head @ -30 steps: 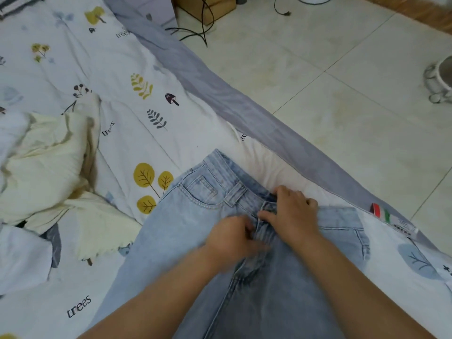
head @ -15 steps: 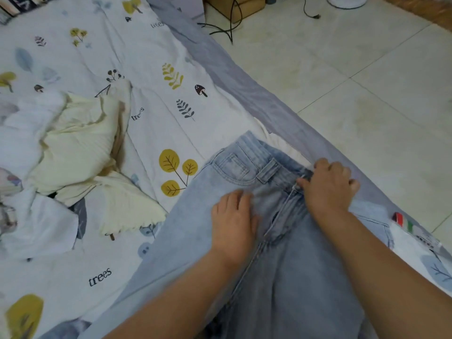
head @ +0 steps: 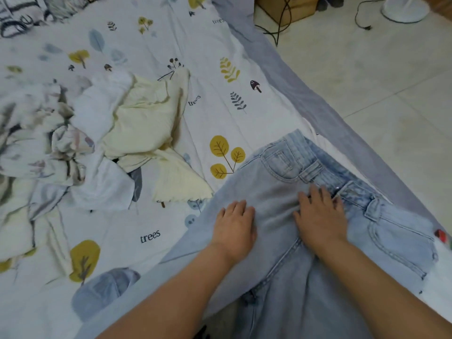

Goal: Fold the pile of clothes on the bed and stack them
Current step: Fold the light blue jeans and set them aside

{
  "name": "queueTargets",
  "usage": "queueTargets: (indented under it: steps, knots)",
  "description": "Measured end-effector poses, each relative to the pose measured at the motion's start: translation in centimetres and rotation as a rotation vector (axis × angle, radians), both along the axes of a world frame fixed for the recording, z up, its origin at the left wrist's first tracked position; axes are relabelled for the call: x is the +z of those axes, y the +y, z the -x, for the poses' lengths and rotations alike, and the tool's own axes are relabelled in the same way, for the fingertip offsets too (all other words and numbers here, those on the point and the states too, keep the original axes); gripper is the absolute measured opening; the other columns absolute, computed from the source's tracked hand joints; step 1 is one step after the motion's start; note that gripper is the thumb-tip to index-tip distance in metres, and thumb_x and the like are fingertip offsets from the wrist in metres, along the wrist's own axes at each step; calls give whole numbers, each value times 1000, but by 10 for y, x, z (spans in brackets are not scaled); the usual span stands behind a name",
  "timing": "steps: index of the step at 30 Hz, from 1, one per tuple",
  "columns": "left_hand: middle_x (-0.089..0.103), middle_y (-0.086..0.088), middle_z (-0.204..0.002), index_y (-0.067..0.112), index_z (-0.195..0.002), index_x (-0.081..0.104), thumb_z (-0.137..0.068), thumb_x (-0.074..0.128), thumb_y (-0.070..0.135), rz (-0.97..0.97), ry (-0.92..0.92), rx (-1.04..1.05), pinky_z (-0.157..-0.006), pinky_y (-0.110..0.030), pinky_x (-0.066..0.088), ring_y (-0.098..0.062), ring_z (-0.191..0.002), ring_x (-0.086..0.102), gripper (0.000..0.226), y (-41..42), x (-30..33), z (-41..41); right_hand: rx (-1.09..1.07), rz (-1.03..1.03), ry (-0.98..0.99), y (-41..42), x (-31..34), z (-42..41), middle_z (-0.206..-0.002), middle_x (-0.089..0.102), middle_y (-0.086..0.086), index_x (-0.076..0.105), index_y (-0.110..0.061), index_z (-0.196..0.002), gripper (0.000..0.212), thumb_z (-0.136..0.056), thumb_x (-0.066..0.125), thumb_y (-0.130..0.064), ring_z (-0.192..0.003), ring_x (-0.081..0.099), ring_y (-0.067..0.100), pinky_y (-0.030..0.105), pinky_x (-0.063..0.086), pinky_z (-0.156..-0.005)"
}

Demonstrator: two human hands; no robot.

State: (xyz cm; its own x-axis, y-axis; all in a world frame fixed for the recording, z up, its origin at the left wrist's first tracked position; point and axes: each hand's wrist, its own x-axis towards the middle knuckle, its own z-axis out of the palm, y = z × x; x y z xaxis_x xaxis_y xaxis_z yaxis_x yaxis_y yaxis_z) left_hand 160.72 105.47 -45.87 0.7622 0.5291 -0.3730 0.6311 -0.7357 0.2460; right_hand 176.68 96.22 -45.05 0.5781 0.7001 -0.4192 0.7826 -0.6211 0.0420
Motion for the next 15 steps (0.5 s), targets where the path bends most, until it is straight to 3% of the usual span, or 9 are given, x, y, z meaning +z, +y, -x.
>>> queueTargets:
  steps: [2, 6, 12, 15]
  knots:
    - [49, -7, -126, 14, -118, 52, -93, 40, 28, -17, -71, 46, -96, -32, 32, -24, -117, 44, 32, -2, 17, 14, -8, -22, -43, 6, 14, 13, -144, 33, 9, 40, -16, -132, 36, -98, 32, -21, -136, 23, 26, 46, 16, -113]
    - [54, -4, -119, 16, -116, 56, -91, 40, 24, -17, -85, 158, -88, -32, 35, -24, -110, 49, 31, -1, 42, 64, 124, -108, -3, 17, 36, 58, -127, 50, 2, 49, -20, -122, 30, -94, 38, -20, -120, 42, 23, 36, 30, -99]
    - [55, -4, -120, 18, -117, 57, -86, 47, 13, -19, -37, 481, -88, -31, 39, -24, -111, 49, 33, 22, 49, 189, 451, -153, 171, 35, 49, 167, -126, 51, 2, 49, -20, -123, 33, -93, 39, -17, -119, 42, 20, 29, 32, -96]
    - [43, -3, -139, 19, -136, 44, -85, 52, 17, -14, 58, 494, -94, -29, 39, -21, -125, 42, 51, 33, 37, 258, 513, -184, 255, 45, 46, 219, -130, 47, 4, 43, -19, -129, 39, -91, 41, -12, -120, 40, 20, 31, 33, -96]
